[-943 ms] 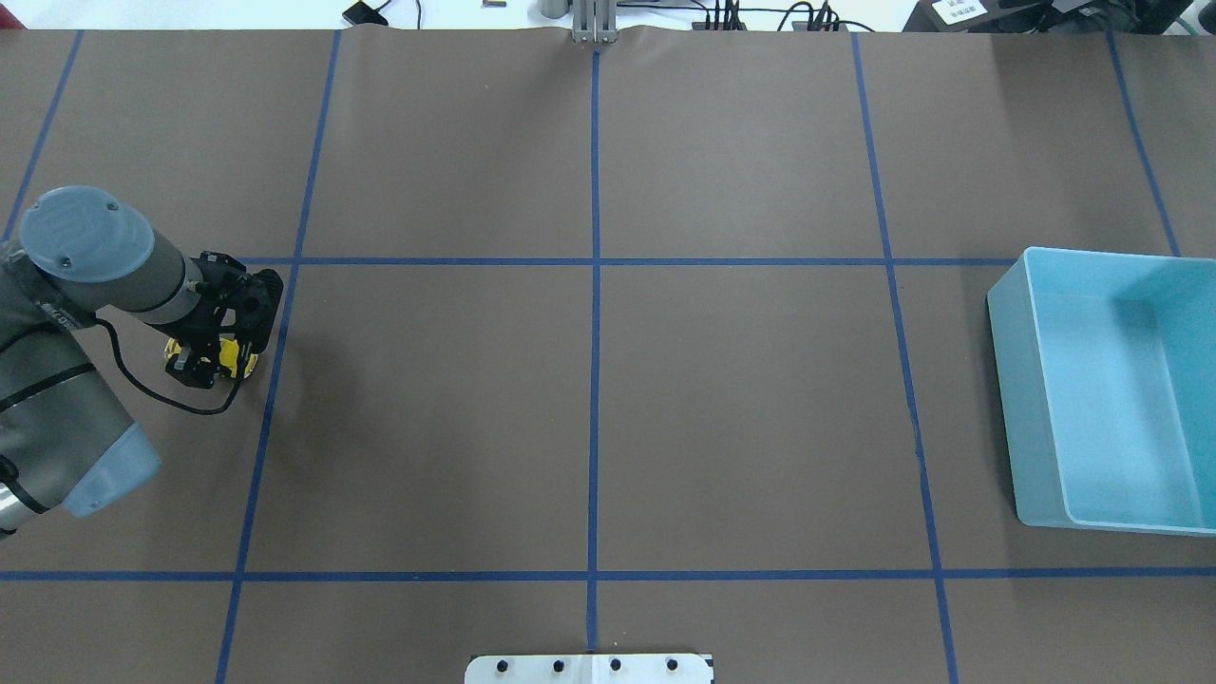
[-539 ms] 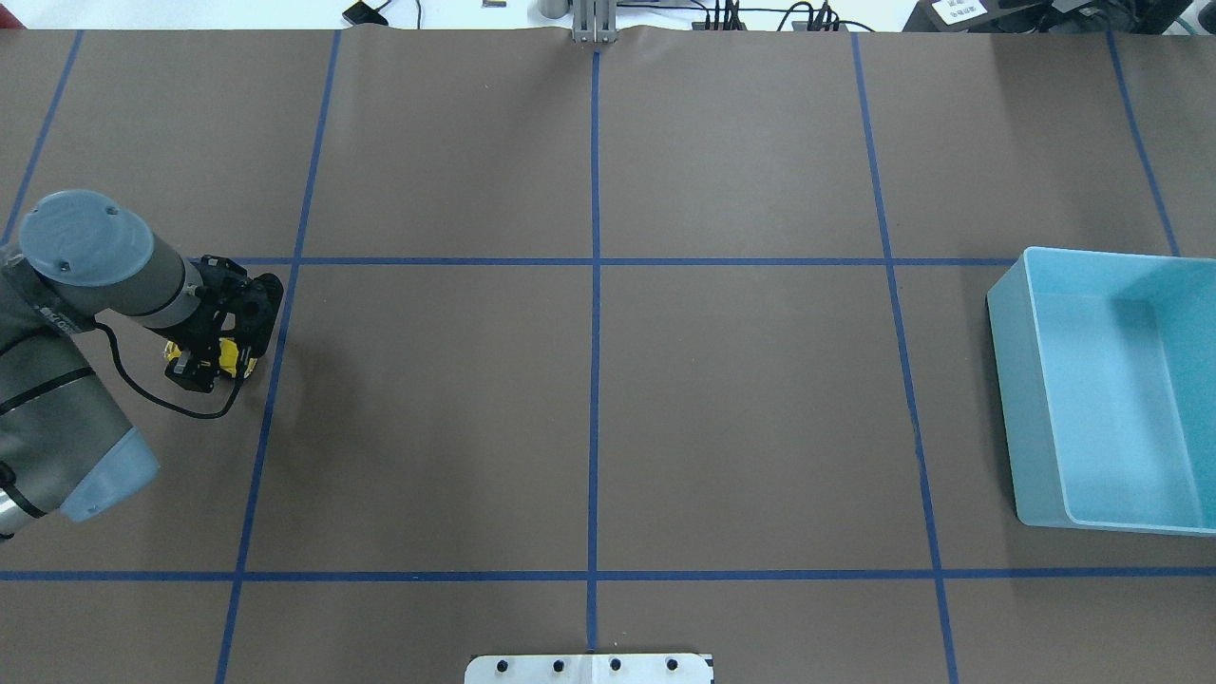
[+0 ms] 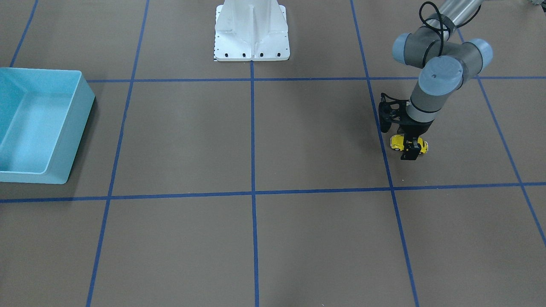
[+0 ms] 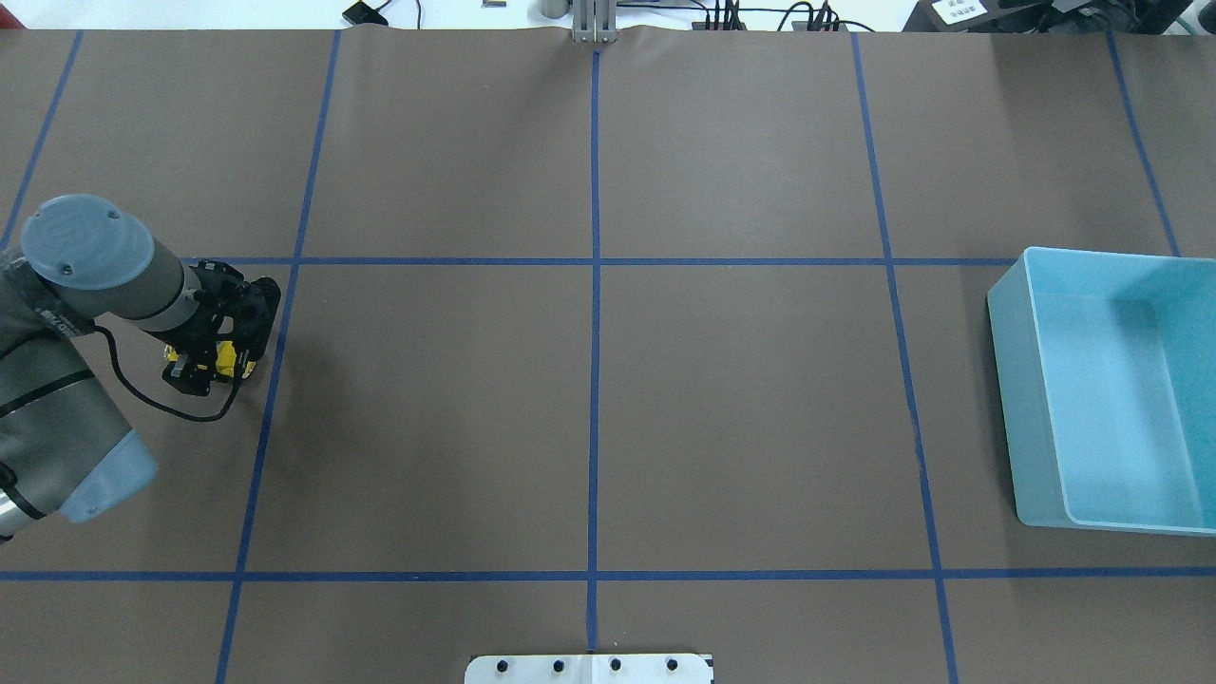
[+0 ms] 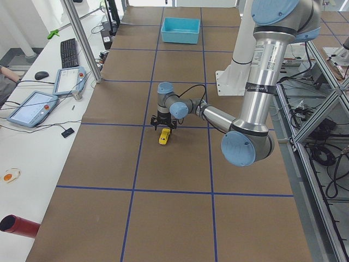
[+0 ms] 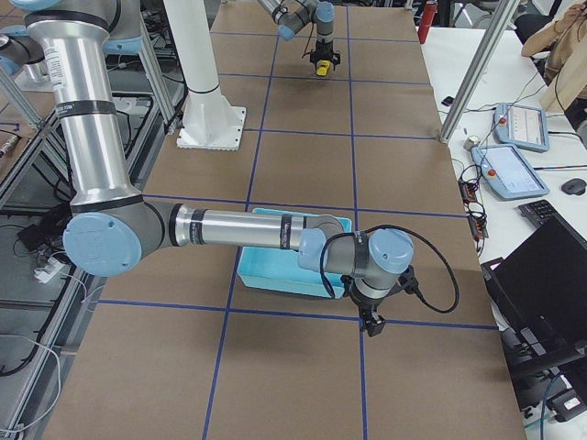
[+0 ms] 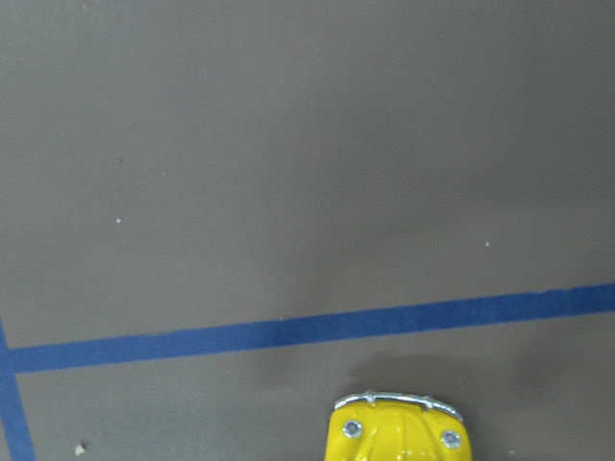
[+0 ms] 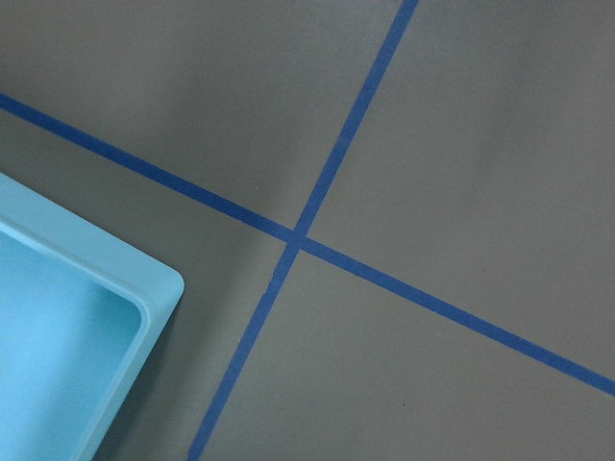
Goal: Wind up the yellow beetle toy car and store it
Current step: 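Drag the pressed car backward along the table with the left gripper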
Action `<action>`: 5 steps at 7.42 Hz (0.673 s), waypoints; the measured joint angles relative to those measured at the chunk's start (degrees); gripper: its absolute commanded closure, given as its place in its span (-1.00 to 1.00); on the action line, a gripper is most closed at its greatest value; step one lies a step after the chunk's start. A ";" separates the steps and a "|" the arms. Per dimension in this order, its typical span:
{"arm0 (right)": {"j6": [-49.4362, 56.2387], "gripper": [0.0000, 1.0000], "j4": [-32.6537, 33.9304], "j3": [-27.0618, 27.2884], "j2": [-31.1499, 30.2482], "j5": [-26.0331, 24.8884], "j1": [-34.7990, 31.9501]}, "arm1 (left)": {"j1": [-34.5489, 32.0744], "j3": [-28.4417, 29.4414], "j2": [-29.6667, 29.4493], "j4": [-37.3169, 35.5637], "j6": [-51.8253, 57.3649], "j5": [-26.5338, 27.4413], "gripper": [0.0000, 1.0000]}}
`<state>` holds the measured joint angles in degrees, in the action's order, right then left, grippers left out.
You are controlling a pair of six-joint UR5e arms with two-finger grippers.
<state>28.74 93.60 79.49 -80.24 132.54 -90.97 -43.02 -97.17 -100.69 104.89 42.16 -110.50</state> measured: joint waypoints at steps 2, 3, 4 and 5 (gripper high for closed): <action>0.00 -1.00 0.00 -0.03 0.00 -0.02 0.00 | 0.22 -0.28 0.54 0.02 0.02 -0.06 -0.44; 0.00 -1.00 0.00 -0.06 0.00 -0.06 0.00 | 0.29 -0.34 0.62 0.04 0.09 -0.06 -0.35; 0.00 -1.00 0.00 -0.09 0.00 -0.08 0.00 | 0.39 -0.36 0.63 0.11 0.15 -0.07 -0.35; 0.00 -1.00 0.00 -0.11 0.00 -0.07 0.00 | 0.53 -0.38 0.61 0.27 0.18 -0.07 -0.36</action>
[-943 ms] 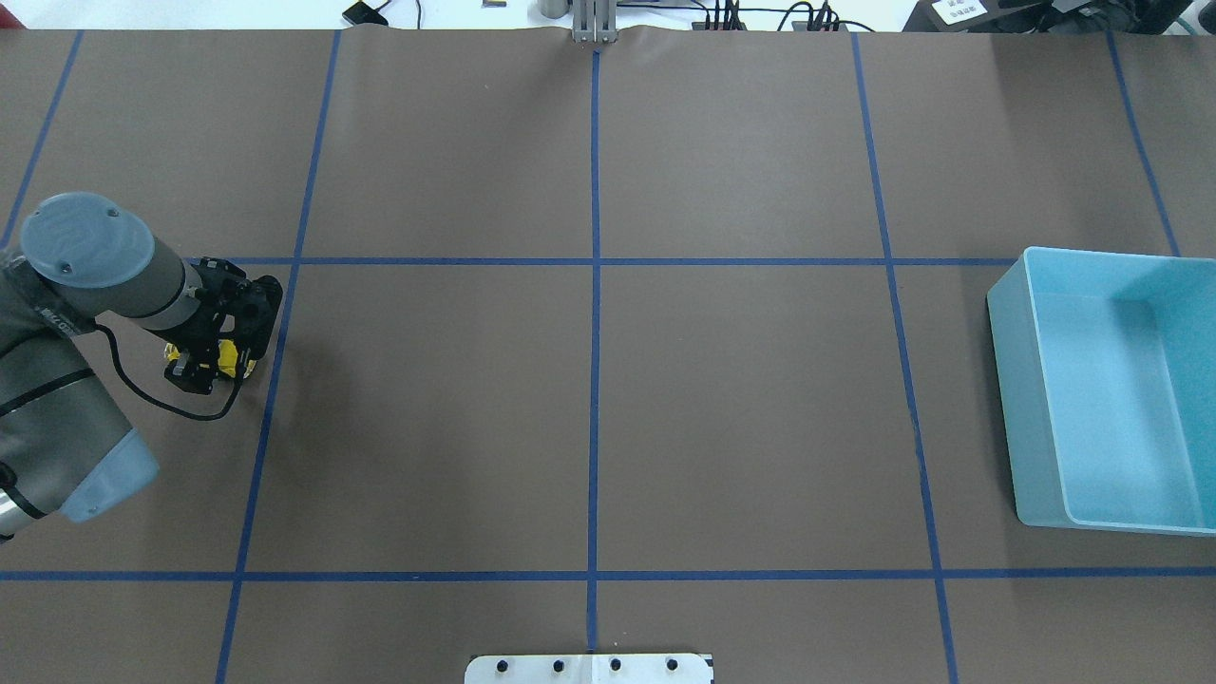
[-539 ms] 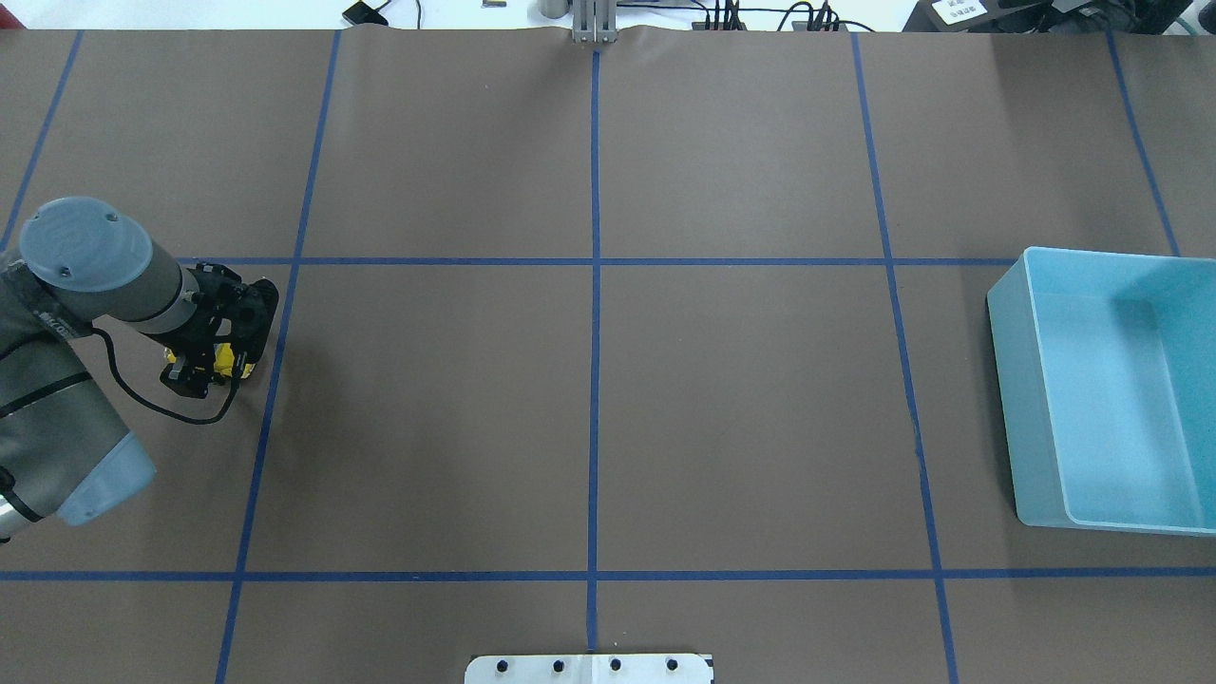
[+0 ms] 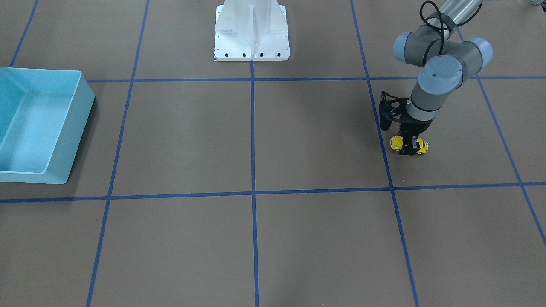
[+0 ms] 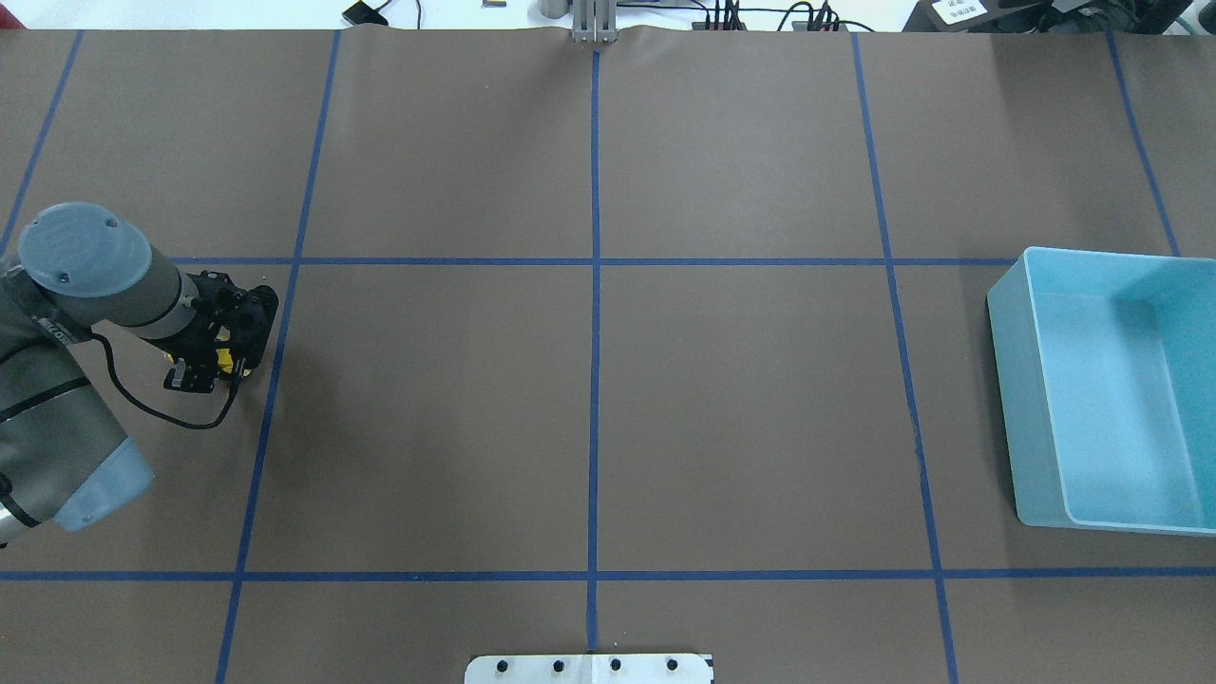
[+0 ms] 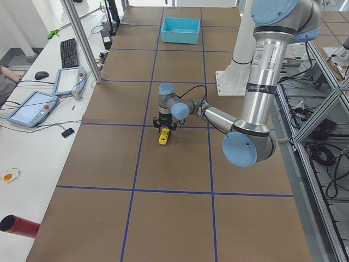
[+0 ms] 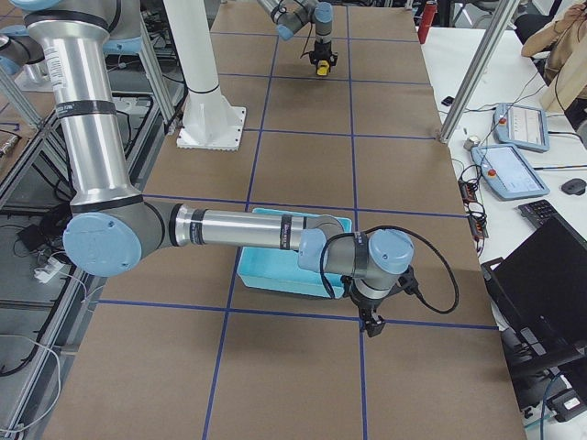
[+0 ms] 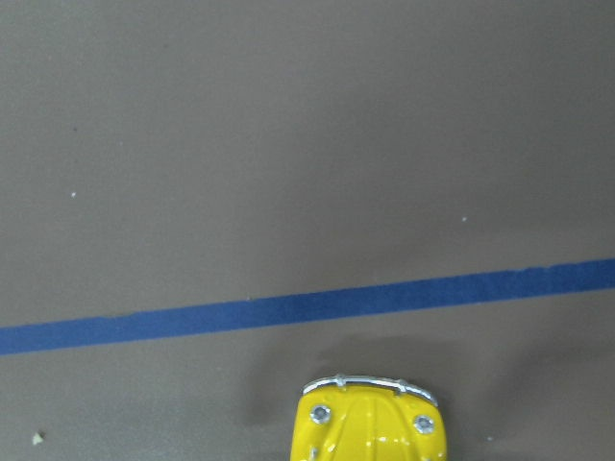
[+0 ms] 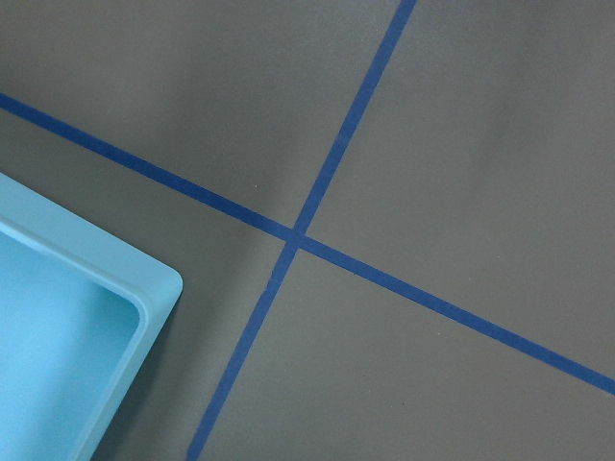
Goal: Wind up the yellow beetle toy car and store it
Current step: 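Drag the pressed car backward along the table with the left gripper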
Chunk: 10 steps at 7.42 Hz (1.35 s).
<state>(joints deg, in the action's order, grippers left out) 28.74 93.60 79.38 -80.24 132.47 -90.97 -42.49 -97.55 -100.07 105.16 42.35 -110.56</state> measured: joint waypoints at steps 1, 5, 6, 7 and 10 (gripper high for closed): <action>0.00 -1.00 0.00 -0.01 0.00 0.03 0.03 | 0.14 -0.06 -0.02 0.15 0.01 0.00 -0.37; 0.00 -1.00 0.00 -0.10 0.00 0.01 0.09 | 0.85 -0.09 0.01 0.95 -0.04 0.00 -0.38; 0.00 -1.00 0.00 -0.10 0.00 -0.01 0.09 | 1.07 -0.09 0.01 0.99 -0.06 -0.01 -0.25; 0.00 -1.00 0.00 -0.10 0.00 -0.02 0.09 | 1.19 -0.09 0.00 1.01 -0.05 0.00 0.33; 0.00 -1.00 0.00 -0.16 0.00 0.01 0.09 | 1.15 -0.36 -0.03 1.84 0.03 -0.08 1.00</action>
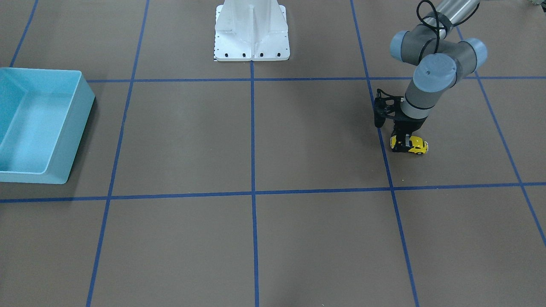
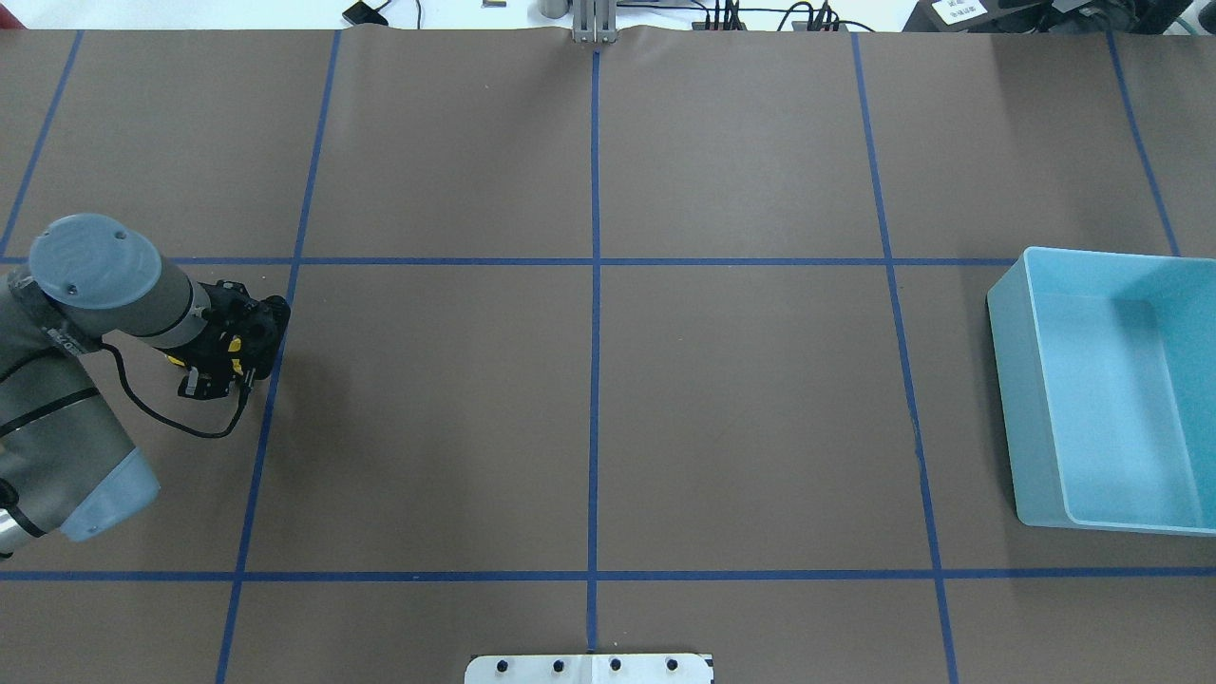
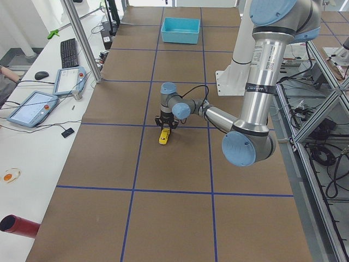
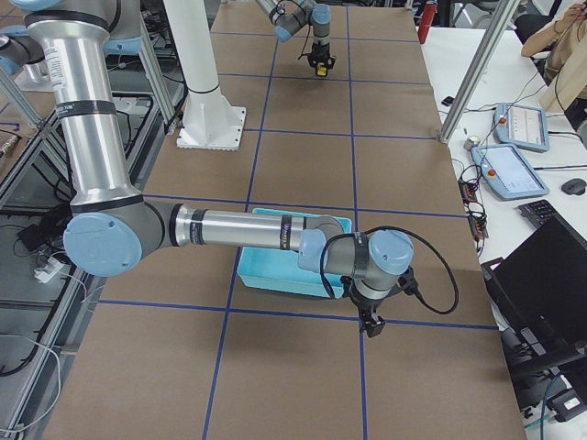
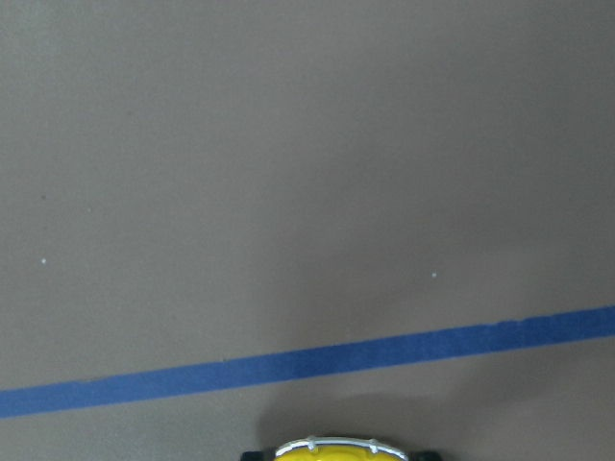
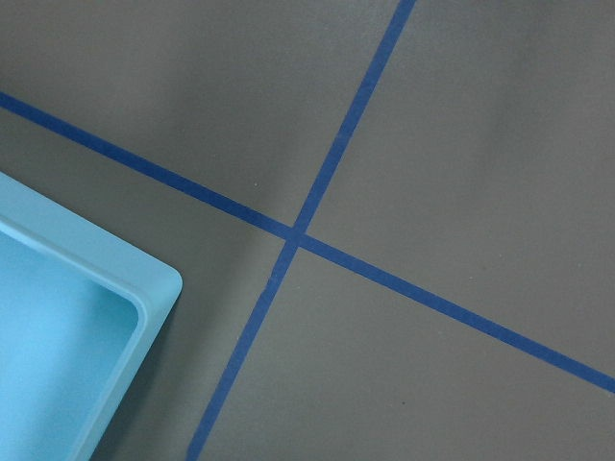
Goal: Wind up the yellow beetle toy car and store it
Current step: 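Drag the pressed car backward along the table with the left gripper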
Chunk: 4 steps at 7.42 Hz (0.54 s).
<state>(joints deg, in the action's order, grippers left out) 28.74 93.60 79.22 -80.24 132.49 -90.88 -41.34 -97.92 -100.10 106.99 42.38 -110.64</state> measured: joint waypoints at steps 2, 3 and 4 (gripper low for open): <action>0.00 -1.00 0.00 -0.08 0.00 -0.01 0.00 | -0.33 -0.99 0.11 0.09 0.04 -0.01 1.00; 0.00 -1.00 0.00 -0.10 0.00 0.00 0.00 | -0.45 -1.42 0.36 0.14 -0.06 -0.13 1.00; 0.00 -1.00 0.00 -0.11 0.00 0.00 0.00 | -0.59 -1.70 0.83 0.19 -0.30 -0.83 1.00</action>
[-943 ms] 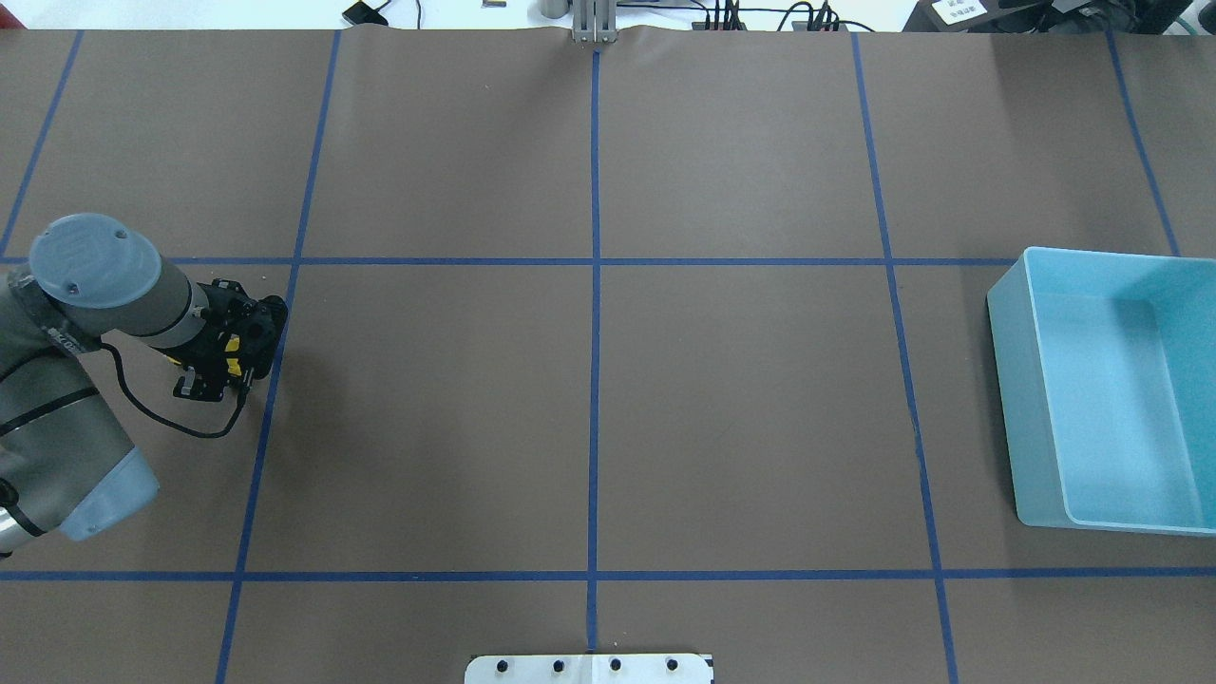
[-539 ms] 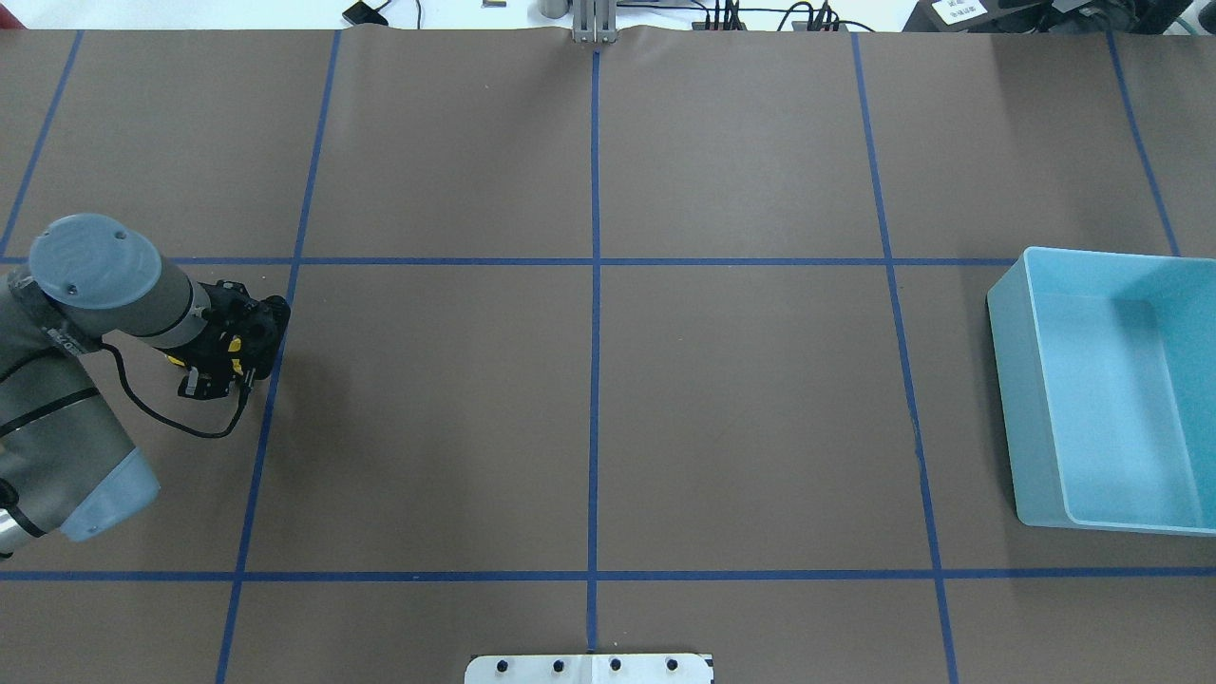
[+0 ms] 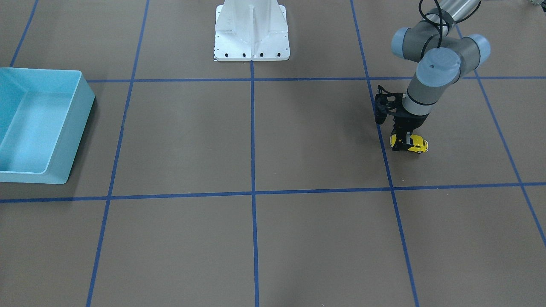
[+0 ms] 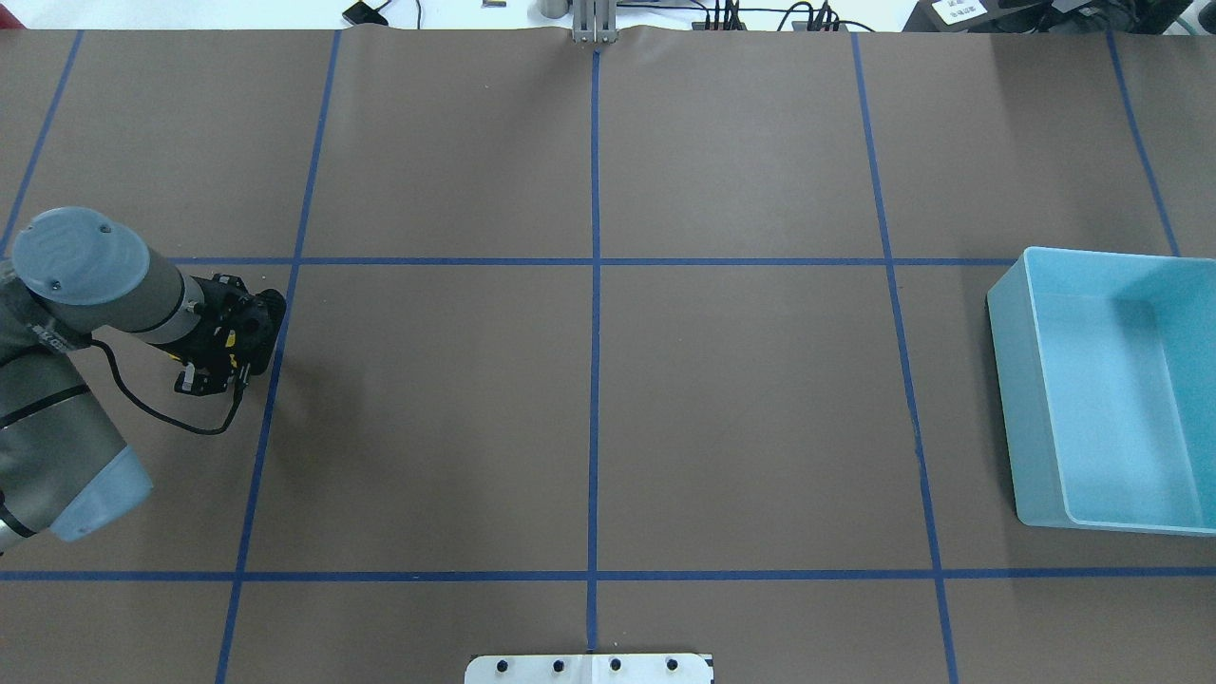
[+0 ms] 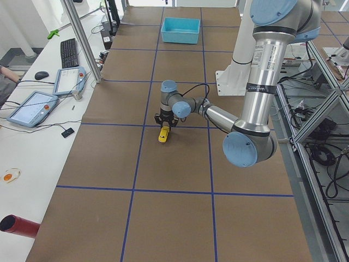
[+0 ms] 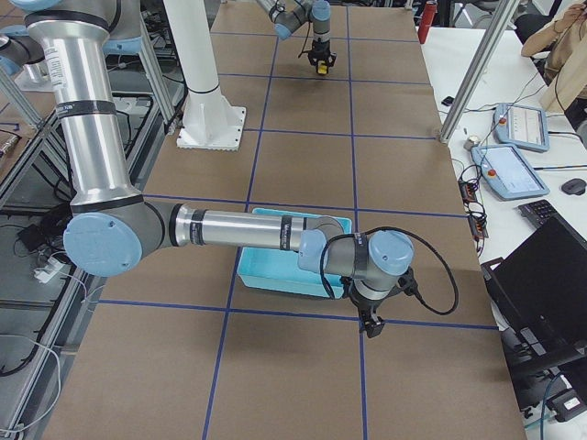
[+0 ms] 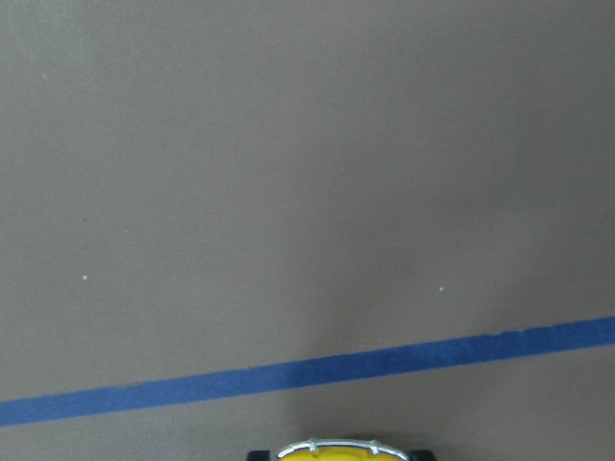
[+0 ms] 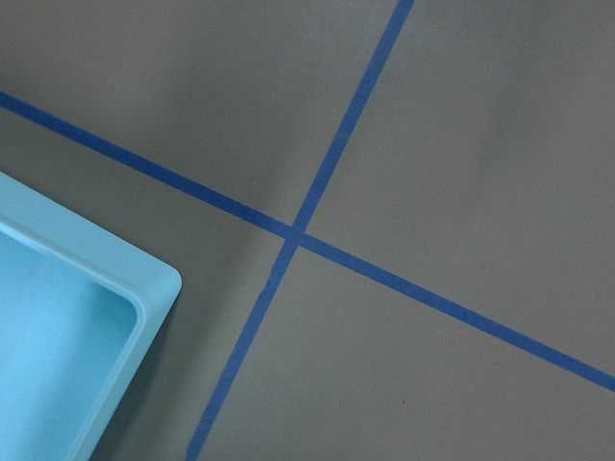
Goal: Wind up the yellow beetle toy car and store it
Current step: 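Drag the pressed car backward along the table with the left gripper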
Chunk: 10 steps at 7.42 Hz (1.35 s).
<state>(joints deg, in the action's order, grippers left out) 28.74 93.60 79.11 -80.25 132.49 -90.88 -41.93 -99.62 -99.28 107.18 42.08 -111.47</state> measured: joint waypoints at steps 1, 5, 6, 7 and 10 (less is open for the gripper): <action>0.00 -1.00 0.00 0.00 0.00 0.02 0.00 | -0.34 -0.12 0.49 0.03 -0.18 -1.24 1.00; 0.00 -1.00 0.00 -0.04 0.00 -0.01 0.00 | -2.38 0.29 1.14 4.24 -0.40 -5.56 1.00; 0.00 -1.00 0.00 -0.04 0.00 0.00 0.00 | -2.45 0.64 1.20 6.22 -0.44 -6.13 1.00; 0.00 -1.00 0.00 -0.06 0.00 -0.02 0.00 | -2.47 1.14 1.22 8.40 -0.46 -6.56 1.00; 0.00 -1.00 0.00 -0.09 0.00 -0.04 0.00 | -2.44 3.06 1.25 13.81 -3.08 -7.05 1.00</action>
<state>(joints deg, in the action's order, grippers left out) 28.74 93.60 79.02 -80.25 132.45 -90.88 -44.37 -96.56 -98.03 120.99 39.00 -118.51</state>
